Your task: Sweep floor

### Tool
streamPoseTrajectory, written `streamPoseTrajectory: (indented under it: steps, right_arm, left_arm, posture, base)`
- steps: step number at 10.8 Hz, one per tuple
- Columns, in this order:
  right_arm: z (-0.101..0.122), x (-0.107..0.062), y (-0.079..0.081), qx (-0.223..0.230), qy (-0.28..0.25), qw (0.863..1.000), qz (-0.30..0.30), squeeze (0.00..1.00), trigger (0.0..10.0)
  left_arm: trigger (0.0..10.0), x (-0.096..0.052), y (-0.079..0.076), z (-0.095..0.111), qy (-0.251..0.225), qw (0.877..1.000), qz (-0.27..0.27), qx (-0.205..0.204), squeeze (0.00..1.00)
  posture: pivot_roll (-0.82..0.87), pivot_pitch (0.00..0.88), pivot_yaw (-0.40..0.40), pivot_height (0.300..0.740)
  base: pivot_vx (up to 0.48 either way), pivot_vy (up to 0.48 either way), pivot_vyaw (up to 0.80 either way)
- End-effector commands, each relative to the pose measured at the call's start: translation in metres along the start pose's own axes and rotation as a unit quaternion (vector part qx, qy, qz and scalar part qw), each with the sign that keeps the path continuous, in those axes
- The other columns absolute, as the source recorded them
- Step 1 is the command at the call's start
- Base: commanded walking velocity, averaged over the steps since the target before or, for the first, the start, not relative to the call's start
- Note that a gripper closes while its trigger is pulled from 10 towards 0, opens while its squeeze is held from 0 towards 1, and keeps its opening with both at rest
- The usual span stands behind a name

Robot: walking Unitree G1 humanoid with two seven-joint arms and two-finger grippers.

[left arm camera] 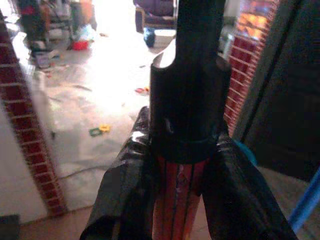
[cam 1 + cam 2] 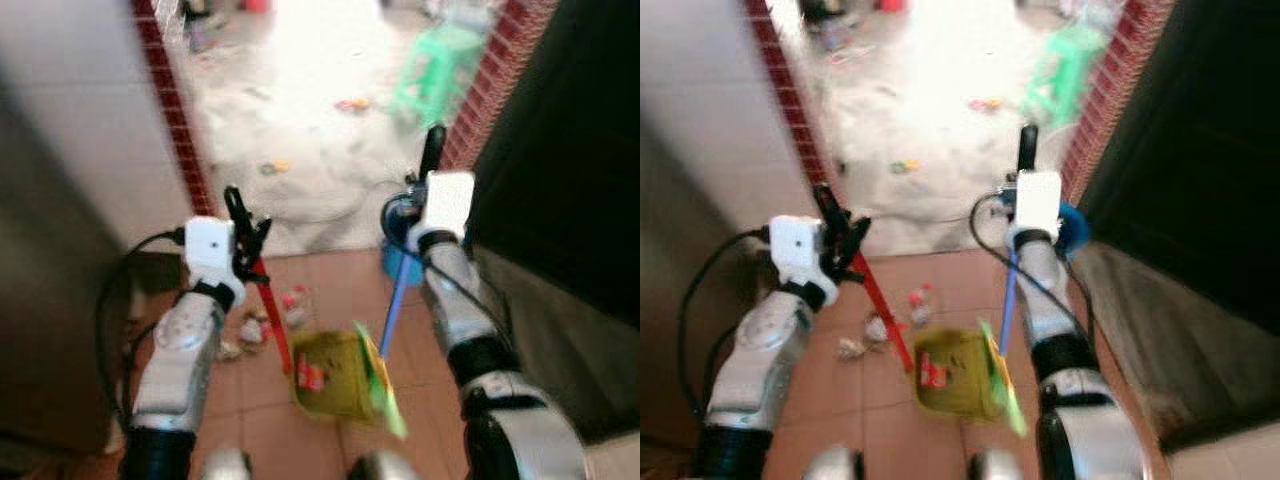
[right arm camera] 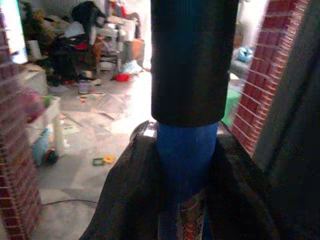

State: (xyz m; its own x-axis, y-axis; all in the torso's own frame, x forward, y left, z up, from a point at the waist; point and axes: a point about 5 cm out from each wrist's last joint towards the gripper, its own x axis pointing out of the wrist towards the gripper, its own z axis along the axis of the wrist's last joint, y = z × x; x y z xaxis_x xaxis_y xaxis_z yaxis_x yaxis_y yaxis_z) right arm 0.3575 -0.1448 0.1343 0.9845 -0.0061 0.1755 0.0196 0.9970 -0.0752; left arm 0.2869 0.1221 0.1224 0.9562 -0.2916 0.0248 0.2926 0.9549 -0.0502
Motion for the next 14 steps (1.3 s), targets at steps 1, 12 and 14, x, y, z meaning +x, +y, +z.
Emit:
streamPoseTrajectory:
  steps: [1, 12, 14]
  right_arm:
    - [0.012, 0.006, 0.003, 0.002, -0.026, 1.000, 0.004, 0.00, 10.0]
    - [-0.003, -0.002, 0.002, -0.012, 0.002, 1.000, 0.008, 0.00, 10.0]
    - [-0.004, -0.002, -0.002, -0.016, 0.007, 1.000, -0.001, 0.00, 10.0]
  left_arm:
    - [10.0, 0.003, 0.000, 0.013, -0.029, 1.000, -0.002, 0.000, 0.00]
    - [10.0, 0.008, 0.042, 0.057, -0.109, 0.985, 0.132, 0.007, 0.00]
    - [10.0, 0.011, 0.049, 0.084, -0.158, 0.976, 0.152, 0.007, 0.00]
  posture:
    - [0.03, 0.000, -0.002, 0.740]
    - [0.02, 0.000, -0.004, 0.740]
    - [0.02, 0.000, -0.003, 0.740]
  base:
    - [0.000, -0.307, 0.00]
    - [0.045, -0.028, 0.00]
    - [0.000, 0.000, 0.00]
